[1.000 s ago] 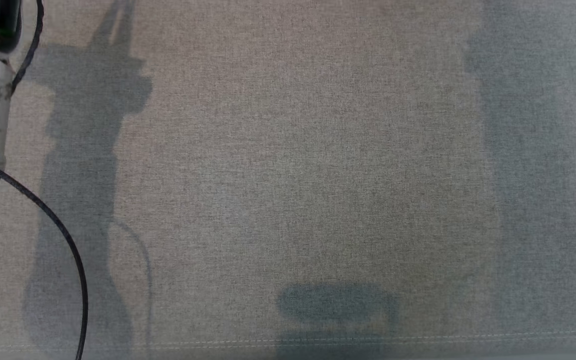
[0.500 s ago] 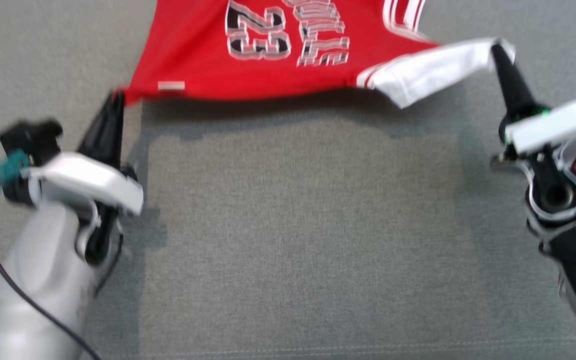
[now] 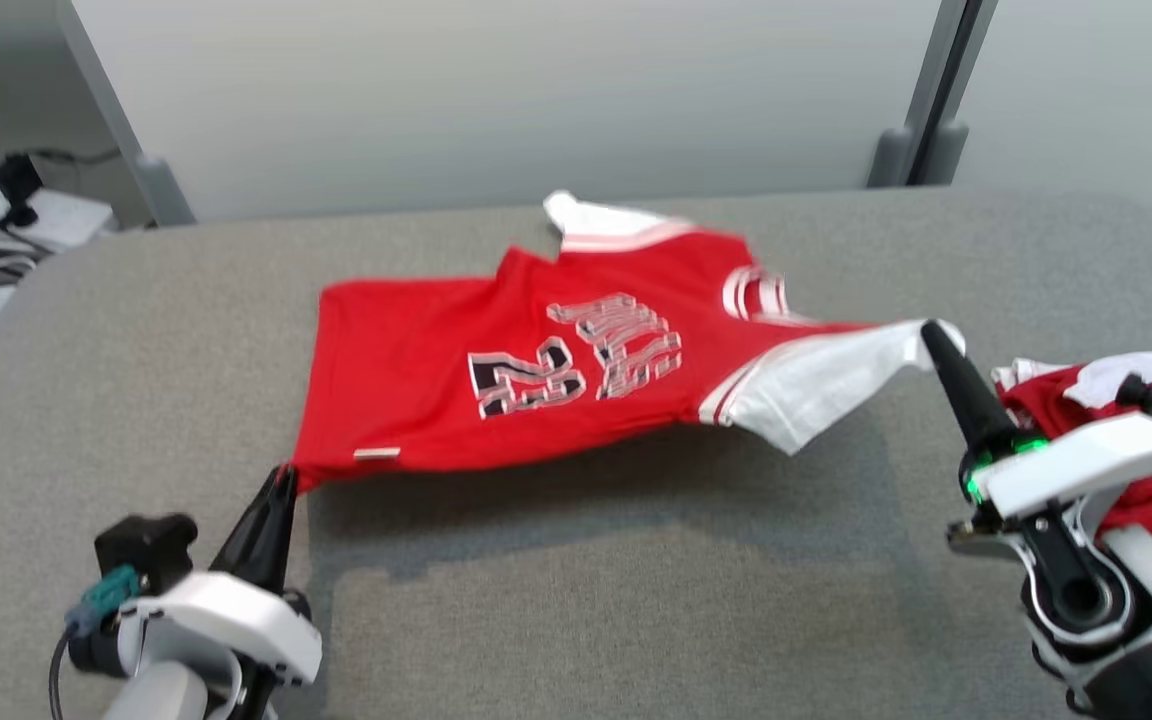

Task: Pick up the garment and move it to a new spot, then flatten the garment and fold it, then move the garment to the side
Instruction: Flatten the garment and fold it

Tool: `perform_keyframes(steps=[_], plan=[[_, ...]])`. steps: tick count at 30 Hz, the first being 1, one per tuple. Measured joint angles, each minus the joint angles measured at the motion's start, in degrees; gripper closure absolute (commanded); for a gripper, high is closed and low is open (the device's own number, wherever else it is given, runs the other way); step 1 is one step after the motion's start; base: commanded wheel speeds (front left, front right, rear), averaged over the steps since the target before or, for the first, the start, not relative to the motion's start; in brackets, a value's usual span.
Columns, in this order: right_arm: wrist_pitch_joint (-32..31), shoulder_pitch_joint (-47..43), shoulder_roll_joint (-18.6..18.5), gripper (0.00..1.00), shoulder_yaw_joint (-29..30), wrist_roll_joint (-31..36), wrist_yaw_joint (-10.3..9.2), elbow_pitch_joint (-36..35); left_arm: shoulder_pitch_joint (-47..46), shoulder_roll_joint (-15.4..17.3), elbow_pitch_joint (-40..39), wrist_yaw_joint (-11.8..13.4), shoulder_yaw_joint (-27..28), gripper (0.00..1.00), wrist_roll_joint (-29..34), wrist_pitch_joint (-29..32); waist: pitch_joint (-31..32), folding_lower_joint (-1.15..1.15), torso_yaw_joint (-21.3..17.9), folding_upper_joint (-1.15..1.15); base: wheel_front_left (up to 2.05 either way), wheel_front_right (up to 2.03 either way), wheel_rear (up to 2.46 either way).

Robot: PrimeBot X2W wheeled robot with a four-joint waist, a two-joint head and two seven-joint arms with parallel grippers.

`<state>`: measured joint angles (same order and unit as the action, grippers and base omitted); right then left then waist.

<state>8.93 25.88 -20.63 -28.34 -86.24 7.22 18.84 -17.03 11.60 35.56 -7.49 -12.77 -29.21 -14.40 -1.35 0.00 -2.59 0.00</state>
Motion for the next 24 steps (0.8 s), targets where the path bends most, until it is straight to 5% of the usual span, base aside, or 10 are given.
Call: perform_keyframes(steps=[14, 24], plan=[[1.78, -10.17, -4.7, 1.0, 1.18, -1.15, 0.0, -12.11, 12.25, 0.03, -13.25, 0.07, 6.79, 1.0, 4.06, 0.0, 2.84, 0.0, -0.25, 0.0, 0.0, 0.0, 0.0], [-3.39, -11.47, -4.9, 1.0, -4.25, 1.01, -0.01, -8.12, 14.44, 2.13, -16.9, 0.01, -0.86, 1.0, 1.86, 11.5, -2.9, 0.0, 0.55, 0.0, 0.0, 0.0, 0.0]])
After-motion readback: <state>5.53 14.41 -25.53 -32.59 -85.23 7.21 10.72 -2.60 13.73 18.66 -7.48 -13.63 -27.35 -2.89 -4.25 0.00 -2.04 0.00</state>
